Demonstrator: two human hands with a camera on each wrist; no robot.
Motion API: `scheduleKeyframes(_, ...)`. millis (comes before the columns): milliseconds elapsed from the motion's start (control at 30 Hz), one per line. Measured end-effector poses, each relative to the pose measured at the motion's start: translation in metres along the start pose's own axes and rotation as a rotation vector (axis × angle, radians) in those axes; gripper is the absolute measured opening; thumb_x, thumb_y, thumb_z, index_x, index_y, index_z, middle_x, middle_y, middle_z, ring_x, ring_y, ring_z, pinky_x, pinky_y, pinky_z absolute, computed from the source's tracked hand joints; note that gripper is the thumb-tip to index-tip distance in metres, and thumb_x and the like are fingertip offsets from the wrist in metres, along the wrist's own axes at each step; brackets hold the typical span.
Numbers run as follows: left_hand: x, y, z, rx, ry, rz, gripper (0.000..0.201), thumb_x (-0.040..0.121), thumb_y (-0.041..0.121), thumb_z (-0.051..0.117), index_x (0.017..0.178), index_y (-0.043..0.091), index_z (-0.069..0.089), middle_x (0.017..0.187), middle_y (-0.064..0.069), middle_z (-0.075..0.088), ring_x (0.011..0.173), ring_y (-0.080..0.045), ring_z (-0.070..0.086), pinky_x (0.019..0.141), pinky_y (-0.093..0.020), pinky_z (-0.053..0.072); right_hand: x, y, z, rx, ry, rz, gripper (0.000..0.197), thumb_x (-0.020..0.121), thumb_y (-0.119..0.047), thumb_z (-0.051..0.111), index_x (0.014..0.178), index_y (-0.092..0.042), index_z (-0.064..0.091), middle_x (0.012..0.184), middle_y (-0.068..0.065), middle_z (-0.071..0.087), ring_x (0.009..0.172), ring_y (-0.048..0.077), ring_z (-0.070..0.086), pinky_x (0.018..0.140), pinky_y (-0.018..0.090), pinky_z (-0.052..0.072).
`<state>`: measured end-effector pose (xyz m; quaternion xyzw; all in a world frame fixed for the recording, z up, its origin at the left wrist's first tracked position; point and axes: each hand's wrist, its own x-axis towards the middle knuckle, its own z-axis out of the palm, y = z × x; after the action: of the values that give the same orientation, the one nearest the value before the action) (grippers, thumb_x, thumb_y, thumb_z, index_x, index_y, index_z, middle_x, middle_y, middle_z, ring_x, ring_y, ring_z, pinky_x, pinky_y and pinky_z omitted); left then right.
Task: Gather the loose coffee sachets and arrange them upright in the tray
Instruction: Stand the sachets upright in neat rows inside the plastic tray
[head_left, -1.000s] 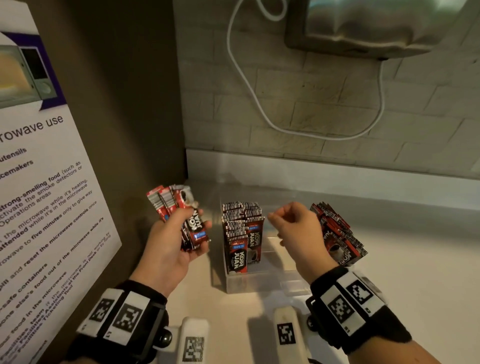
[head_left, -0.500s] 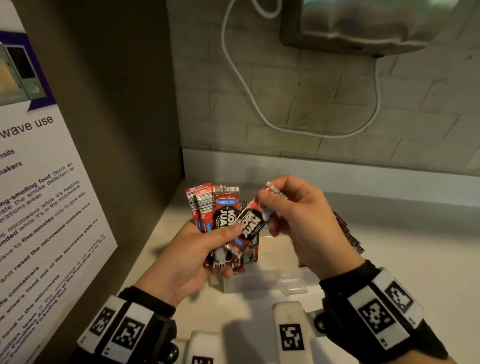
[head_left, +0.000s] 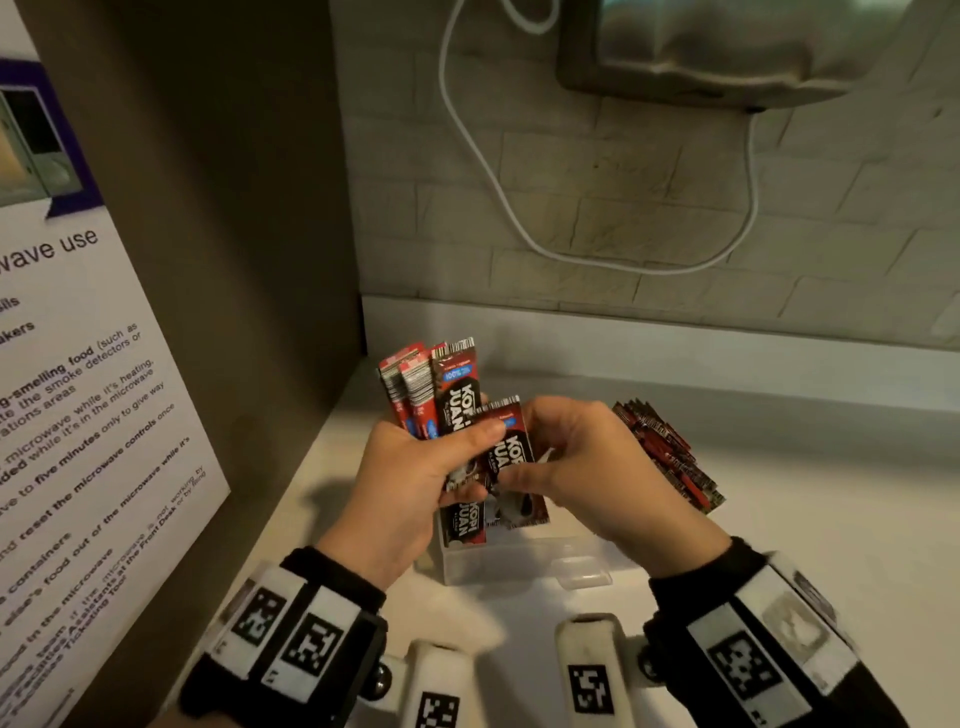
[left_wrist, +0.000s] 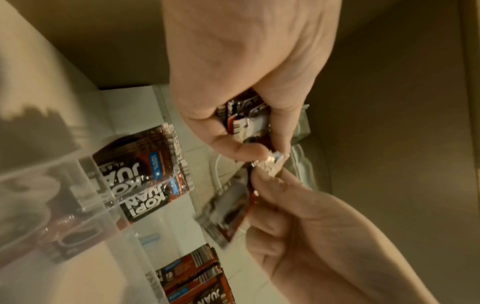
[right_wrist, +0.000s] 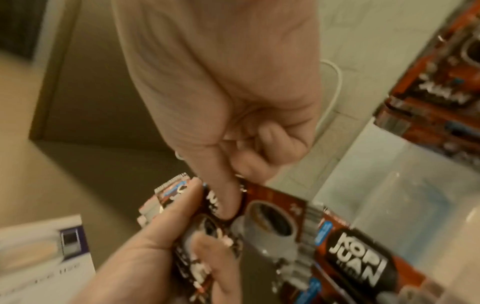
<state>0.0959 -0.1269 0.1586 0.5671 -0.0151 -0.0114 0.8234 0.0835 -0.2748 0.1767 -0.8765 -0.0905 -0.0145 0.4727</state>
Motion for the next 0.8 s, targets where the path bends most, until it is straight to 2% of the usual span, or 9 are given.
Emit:
scheduleKeyframes(67,0.001,-0.002,-0.001,-0.024,0.040,-0.003,0.016,0.079,0.003,0.071,0.086,0.017,0.067,0.071,0.001,0.073,0.064,-0.011,0.070,0.045,-0.021,0.051,0.004,0.003,0.000,0.129,0.050,0.035,0.014,0.081,0.000,0.070,0.092,-0.007,0.069,0.080,0.007,0.073,0.052,0.004,0.060,0.047,0.015,0.043)
scheduleKeyframes(133,0.005,-0.001,-0.009,-0.084,0.106,-0.027,0.015,0.081,0.006,0.070,0.091,0.017,0.067,0.072,0.001,0.071,0.066,-0.009,0.068,0.047,-0.020,0.051,0.010,0.013,-0.003,0.197,0.144,0.107,0.005,0.085,0.001,0.065,0.088,-0.004,0.066,0.078,0.011,0.073,0.055,0.010,0.064,0.046,0.017,0.043)
scheduleKeyframes(233,0.011,-0.002,-0.028,-0.157,0.207,-0.069,0.017,0.079,0.011,0.072,0.094,0.018,0.066,0.076,0.003,0.070,0.070,-0.009,0.067,0.049,-0.021,0.052,0.018,0.034,-0.005,0.198,0.237,0.216,0.013,0.089,-0.001,0.061,0.078,-0.008,0.064,0.075,0.009,0.072,0.061,0.013,0.067,0.050,0.020,0.048)
scheduleKeyframes(333,0.014,-0.006,-0.042,-0.187,0.274,-0.119,0.017,0.078,0.014,0.074,0.093,0.019,0.066,0.082,0.001,0.070,0.077,-0.012,0.067,0.053,-0.024,0.052,0.023,0.048,0.002,0.164,0.181,0.312,0.010,0.089,-0.001,0.062,0.079,-0.004,0.065,0.079,0.011,0.072,0.066,0.017,0.069,0.056,0.022,0.053)
scheduleKeyframes(400,0.013,-0.011,-0.047,-0.187,0.296,-0.144,0.017,0.079,0.014,0.074,0.094,0.019,0.066,0.086,-0.001,0.069,0.082,-0.014,0.066,0.057,-0.026,0.051,0.027,0.056,0.010,0.099,0.137,0.337,0.010,0.085,0.001,0.066,0.077,-0.003,0.064,0.085,0.016,0.072,0.074,0.024,0.071,0.063,0.029,0.058)
scheduleKeyframes(500,0.011,-0.018,-0.052,-0.178,0.308,-0.162,0.020,0.080,0.012,0.073,0.098,0.016,0.065,0.090,-0.002,0.067,0.084,-0.015,0.066,0.060,-0.028,0.050,0.032,0.063,0.019,0.027,0.113,0.322,0.028,0.078,0.006,0.071,0.064,-0.012,0.054,0.083,0.016,0.070,0.081,0.030,0.071,0.071,0.040,0.060)
scheduleKeyframes(600,0.011,-0.023,-0.054,-0.177,0.312,-0.178,0.029,0.079,0.011,0.073,0.106,0.014,0.064,0.096,-0.005,0.067,0.085,-0.016,0.066,0.060,-0.028,0.052,0.034,0.065,0.022,0.012,0.111,0.309,0.032,0.076,0.005,0.073,0.060,-0.014,0.053,0.080,0.016,0.071,0.083,0.032,0.070,0.076,0.045,0.059)
scheduleKeyframes(667,0.011,-0.025,-0.056,-0.176,0.319,-0.189,0.032,0.078,0.011,0.074,0.108,0.014,0.064,0.099,-0.005,0.067,0.086,-0.016,0.066,0.060,-0.028,0.052,0.036,0.066,0.023,0.026,0.116,0.298,0.033,0.076,0.007,0.072,0.059,-0.014,0.053,0.078,0.017,0.070,0.082,0.033,0.071,0.076,0.046,0.059)
scheduleKeyframes(800,0.010,-0.027,-0.054,-0.175,0.311,-0.208,0.029,0.078,0.010,0.074,0.105,0.015,0.065,0.099,-0.005,0.068,0.088,-0.016,0.066,0.059,-0.028,0.051,0.038,0.067,0.024,0.076,0.125,0.298,0.032,0.075,0.008,0.072,0.060,-0.013,0.055,0.072,0.013,0.068,0.078,0.033,0.071,0.068,0.039,0.060)
